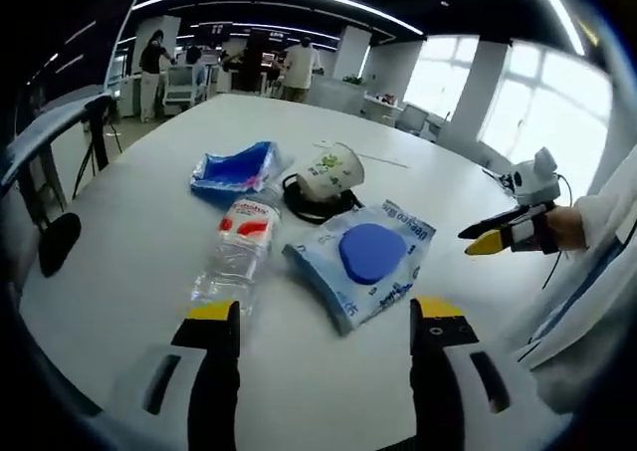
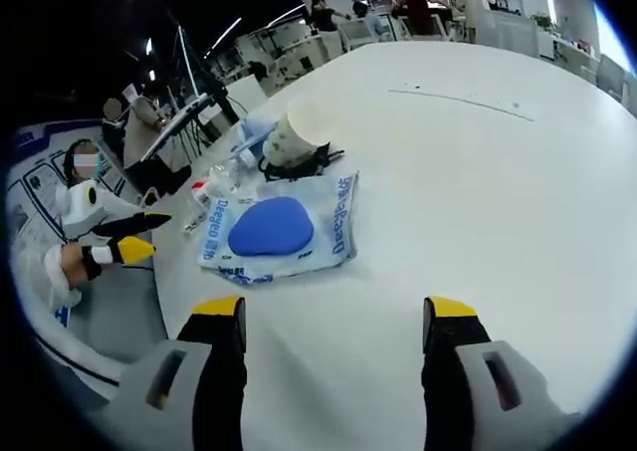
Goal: Arrange the tabletop items into an orderly group along one side of the table until the central work area is clear of visible clutter.
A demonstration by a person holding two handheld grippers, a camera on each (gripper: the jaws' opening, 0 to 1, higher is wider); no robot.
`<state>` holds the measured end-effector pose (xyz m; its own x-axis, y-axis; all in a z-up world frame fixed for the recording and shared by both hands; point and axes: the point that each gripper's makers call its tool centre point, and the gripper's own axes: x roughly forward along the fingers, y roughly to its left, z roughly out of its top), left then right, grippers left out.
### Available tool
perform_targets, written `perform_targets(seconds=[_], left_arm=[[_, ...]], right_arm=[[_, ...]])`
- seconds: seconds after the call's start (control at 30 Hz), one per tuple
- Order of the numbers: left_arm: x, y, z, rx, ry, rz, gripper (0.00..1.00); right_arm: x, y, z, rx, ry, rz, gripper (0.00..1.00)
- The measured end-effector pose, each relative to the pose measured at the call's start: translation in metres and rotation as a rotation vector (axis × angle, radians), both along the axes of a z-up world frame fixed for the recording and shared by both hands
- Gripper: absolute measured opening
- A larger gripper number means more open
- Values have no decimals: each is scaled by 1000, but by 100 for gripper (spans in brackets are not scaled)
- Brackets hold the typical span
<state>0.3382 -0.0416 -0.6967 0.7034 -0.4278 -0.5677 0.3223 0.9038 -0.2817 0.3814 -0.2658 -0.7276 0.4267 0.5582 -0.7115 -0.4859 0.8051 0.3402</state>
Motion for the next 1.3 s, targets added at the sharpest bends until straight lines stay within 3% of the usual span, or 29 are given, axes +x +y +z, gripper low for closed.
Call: perform_targets(seconds=[0.13,0.43,0.57,0.73,0.93,1.07,1.3], left_arm=[[1,-11,-3,-44,14,19,69],[8,-26,-11,-102,53,80,64],[5,-32,-19,-107,80,92,62],[3,-35,-27,-117,116,111,57],[6,-36,-31,-146,117,153,54],[5,-36,-34,-128,124,158,56],[8,-34,-40,-169,157,197,47]], right_arm=[[2,5,3,10,-10,56,64],[9,12,9,16,-35,94,63],[13,15,13,24,-63,130,50],[26,12,13,-3,-104,129,45],[31,17,7,-7,-87,133,41],[31,22,3,-50,-100,184,39],[38,36,1,-59,-109,227,33]])
